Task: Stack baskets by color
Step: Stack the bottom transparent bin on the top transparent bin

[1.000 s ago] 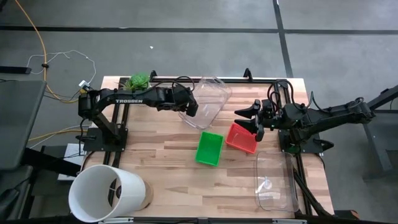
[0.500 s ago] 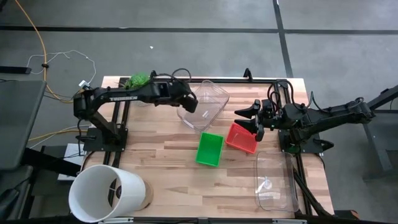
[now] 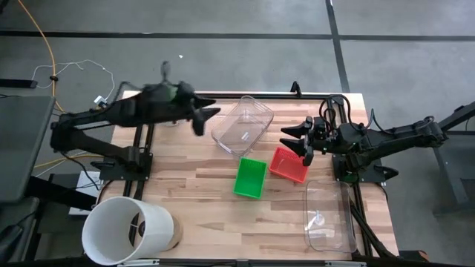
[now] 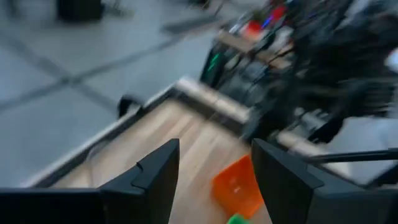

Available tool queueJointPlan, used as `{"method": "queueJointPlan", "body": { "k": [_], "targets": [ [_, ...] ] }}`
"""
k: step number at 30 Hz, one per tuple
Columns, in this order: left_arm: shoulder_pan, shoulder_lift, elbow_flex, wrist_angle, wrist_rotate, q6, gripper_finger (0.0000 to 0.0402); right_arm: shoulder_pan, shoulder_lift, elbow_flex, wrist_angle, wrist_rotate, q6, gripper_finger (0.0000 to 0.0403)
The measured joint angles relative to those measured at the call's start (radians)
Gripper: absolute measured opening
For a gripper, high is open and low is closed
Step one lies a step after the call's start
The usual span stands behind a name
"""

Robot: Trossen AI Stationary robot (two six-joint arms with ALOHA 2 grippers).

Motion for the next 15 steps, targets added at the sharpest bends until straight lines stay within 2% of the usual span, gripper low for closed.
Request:
{"method": "queueJointPlan", "body": {
  "k": [3, 7, 11, 15],
  "targets": [
    [-0.098, -0.09, -0.072, 0.103, -0.06, 0.052, 0.0187, 0.0, 0.0, 0.0, 0.0, -0.002, 0.001, 0.0222],
    [-0.211, -0.212, -0.274, 0.321, -0.13, 0.044, 0.0187, 0.0, 0.0, 0.0, 0.0, -0.003, 0.002, 0.0222],
    [-0.284, -0.315, -0.511, 0.615, -0.143, 0.009, 0.0186, 0.0, 0.0, 0.0, 0.0, -0.003, 0.013, 0.0222],
    [-0.323, -0.378, -0.666, 0.808, -0.143, -0.009, 0.0186, 0.0, 0.0, 0.0, 0.001, -0.003, 0.02, 0.0222]
  ]
}}
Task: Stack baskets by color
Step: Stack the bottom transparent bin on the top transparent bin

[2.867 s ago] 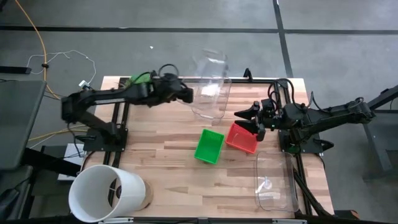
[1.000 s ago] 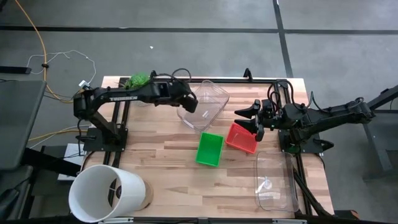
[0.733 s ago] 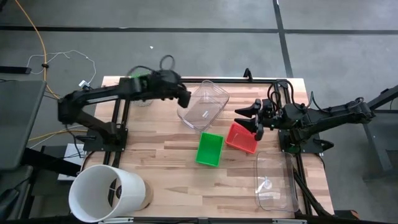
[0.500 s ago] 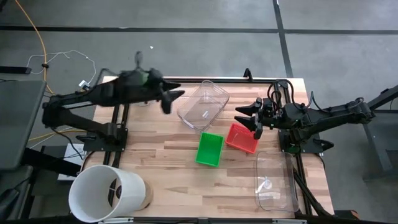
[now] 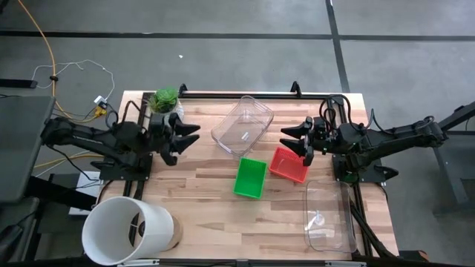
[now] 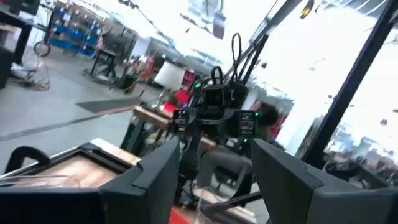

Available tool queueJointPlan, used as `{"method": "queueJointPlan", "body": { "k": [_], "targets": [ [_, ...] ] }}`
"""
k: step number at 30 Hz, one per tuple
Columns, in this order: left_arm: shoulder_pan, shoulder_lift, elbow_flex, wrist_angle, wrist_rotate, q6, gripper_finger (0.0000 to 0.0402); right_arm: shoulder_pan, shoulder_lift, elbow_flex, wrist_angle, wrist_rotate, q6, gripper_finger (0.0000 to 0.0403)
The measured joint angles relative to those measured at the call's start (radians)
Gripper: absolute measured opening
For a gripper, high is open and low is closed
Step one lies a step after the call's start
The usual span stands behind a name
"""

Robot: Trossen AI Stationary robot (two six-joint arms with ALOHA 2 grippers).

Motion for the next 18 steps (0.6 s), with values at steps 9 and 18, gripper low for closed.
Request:
{"method": "queueJointPlan", "body": {
  "k": [9, 18],
  "targets": [
    [-0.013, -0.01, -0.069, 0.011, -0.016, 0.0, 0.0186, 0.0, 0.0, 0.0, 0.0, 0.0, 0.001, 0.0222],
    [-0.014, -0.006, -0.069, -0.008, 0.112, 0.007, 0.0186, 0.0, 0.0, 0.0, 0.0, -0.017, 0.026, 0.0222]
  ]
}}
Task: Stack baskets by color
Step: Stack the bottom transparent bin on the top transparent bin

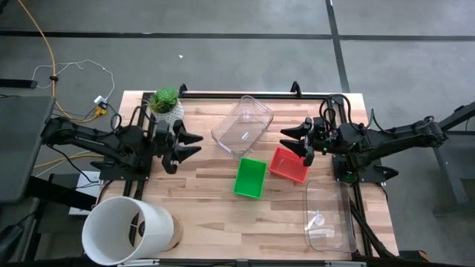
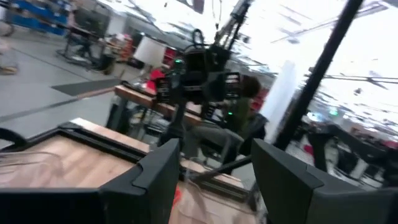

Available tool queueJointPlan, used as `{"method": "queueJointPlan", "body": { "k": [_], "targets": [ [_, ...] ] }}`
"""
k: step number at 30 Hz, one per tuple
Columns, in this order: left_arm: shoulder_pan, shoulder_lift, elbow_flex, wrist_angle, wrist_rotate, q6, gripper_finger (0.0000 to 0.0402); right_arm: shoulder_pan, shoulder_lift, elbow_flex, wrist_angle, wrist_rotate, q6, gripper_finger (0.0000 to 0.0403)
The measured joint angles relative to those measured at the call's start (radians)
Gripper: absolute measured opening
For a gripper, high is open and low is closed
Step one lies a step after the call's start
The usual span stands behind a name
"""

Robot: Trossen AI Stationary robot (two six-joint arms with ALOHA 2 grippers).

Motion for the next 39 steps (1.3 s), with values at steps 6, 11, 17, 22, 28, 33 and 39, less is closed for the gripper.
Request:
{"method": "queueJointPlan", "body": {
  "k": [6, 11, 17, 22, 28, 33, 39],
  "targets": [
    [-0.012, 0.0, 0.0, 0.001, 0.007, 0.002, 0.0186, 0.0, 0.0, 0.0, -0.009, -0.001, 0.018, 0.0222],
    [-0.012, 0.0, 0.0, 0.001, -0.003, 0.045, 0.0186, 0.0, 0.0, 0.001, -0.023, -0.009, 0.106, 0.0222],
    [-0.011, 0.0, 0.0, 0.004, -0.022, 0.046, 0.0186, 0.031, 0.085, 0.224, -0.486, -0.179, 0.308, 0.0222],
    [-0.012, 0.0, 0.0, 0.005, -0.022, 0.046, 0.0186, 0.123, 0.259, 0.46, -0.981, -0.32, 0.533, 0.0222],
    [-0.012, 0.0, 0.0, 0.005, -0.022, 0.045, 0.0186, 0.285, 0.432, 0.544, -1.332, -0.376, 0.91, 0.0222],
    [-0.012, 0.0, 0.0, 0.005, -0.022, 0.045, 0.0186, 0.407, 0.556, 0.544, -1.355, -0.364, 1.192, 0.0222],
    [-0.012, 0.0, 0.0, 0.005, -0.022, 0.043, 0.0186, 0.478, 0.703, 0.544, -1.355, -0.395, 1.362, 0.0222]
  ]
}}
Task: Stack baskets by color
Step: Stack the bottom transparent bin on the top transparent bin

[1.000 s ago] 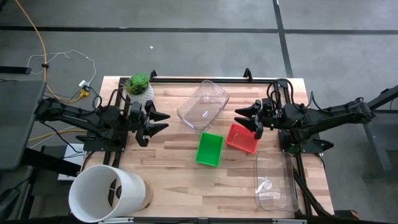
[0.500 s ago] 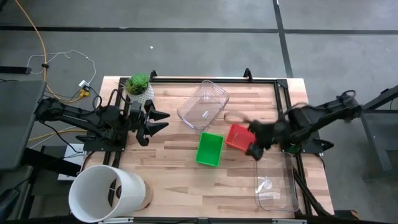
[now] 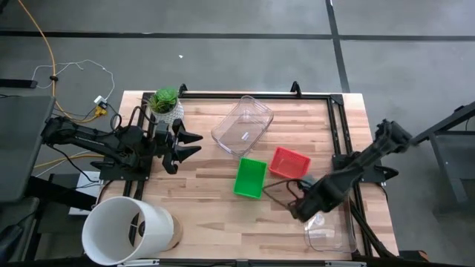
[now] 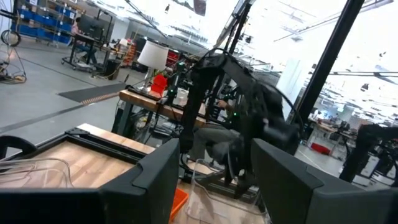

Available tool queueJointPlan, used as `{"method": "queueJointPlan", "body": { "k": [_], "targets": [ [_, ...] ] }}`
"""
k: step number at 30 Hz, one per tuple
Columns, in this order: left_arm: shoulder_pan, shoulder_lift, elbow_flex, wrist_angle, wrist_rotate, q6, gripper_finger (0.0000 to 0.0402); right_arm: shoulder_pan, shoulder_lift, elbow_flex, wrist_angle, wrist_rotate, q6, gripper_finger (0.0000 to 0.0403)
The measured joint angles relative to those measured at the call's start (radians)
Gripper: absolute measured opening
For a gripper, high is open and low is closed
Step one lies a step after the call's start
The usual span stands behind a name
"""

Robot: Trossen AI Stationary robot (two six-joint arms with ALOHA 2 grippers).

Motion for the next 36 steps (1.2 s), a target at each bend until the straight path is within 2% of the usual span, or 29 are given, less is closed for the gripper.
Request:
{"method": "queueJointPlan", "body": {
  "k": [8, 14, 20, 24, 30, 31, 36],
  "targets": [
    [0.0, 0.0, 0.0, 0.004, 0.001, -0.001, 0.0186, 0.012, 0.144, -0.032, 0.028, -0.029, 0.047, 0.0222],
    [0.0, 0.0, 0.008, 0.006, 0.005, 0.0, 0.0186, 0.012, 0.132, -0.17, 0.24, -0.016, 0.155, 0.0222],
    [0.0, -0.001, 0.009, 0.014, 0.005, 0.0, 0.0186, 0.016, 0.127, -0.215, 0.224, -0.018, 0.197, 0.0215],
    [0.0, -0.001, 0.009, 0.017, 0.004, 0.0, 0.0186, 0.016, 0.127, -0.212, 0.235, -0.013, 0.179, 0.0168],
    [0.0, -0.001, 0.009, 0.023, 0.003, 0.002, 0.0186, 0.026, 0.115, -0.212, 0.256, -0.046, 0.13, 0.0025],
    [0.0, -0.001, 0.009, 0.023, 0.003, 0.002, 0.0186, 0.028, 0.102, -0.212, 0.259, -0.047, 0.124, 0.0014],
    [0.0, -0.001, 0.009, 0.023, 0.003, 0.002, 0.0186, 0.029, -0.001, -0.189, 0.247, -0.042, 0.09, 0.0007]
  ]
}}
